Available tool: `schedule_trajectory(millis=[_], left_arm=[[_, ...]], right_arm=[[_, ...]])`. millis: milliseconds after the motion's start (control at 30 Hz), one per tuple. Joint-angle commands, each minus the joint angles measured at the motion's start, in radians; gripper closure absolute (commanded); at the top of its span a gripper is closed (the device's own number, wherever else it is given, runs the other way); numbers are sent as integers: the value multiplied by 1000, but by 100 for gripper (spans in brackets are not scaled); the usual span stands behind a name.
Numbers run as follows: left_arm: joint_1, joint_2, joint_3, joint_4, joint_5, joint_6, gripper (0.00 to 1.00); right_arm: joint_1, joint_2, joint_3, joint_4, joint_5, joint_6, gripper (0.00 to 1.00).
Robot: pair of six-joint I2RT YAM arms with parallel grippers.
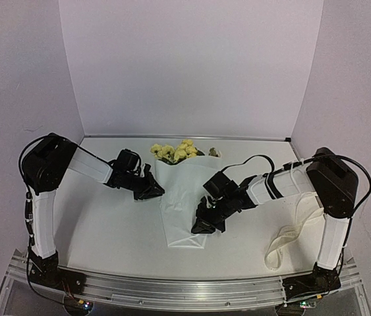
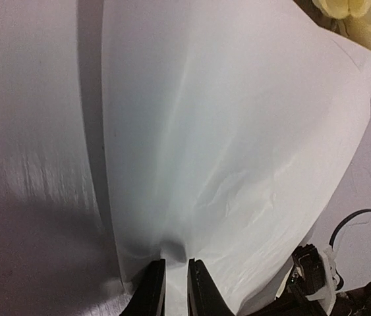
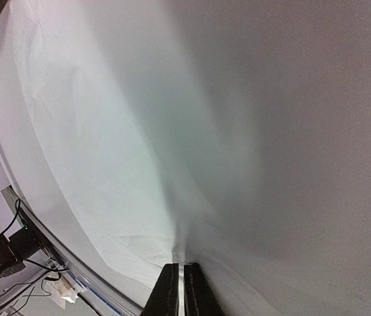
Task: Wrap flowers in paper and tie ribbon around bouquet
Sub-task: Press the fold line on the folded wrapping paper.
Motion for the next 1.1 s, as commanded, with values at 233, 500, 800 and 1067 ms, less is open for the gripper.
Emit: schedule_trajectory(millis=[233, 500, 800, 1067], left_arm=[[136, 158, 261, -128, 6, 46, 86], [221, 255, 462, -192, 66, 92, 86], [224, 142, 509, -281, 90, 193, 84], [24, -155, 137, -238, 104, 188, 86]], right_arm=[[2, 9, -20, -27, 37, -11, 96], [2, 11, -6, -35, 30, -8, 96], [1, 0, 15, -55, 37, -13, 96], [2, -25, 19, -62, 66, -14, 96]])
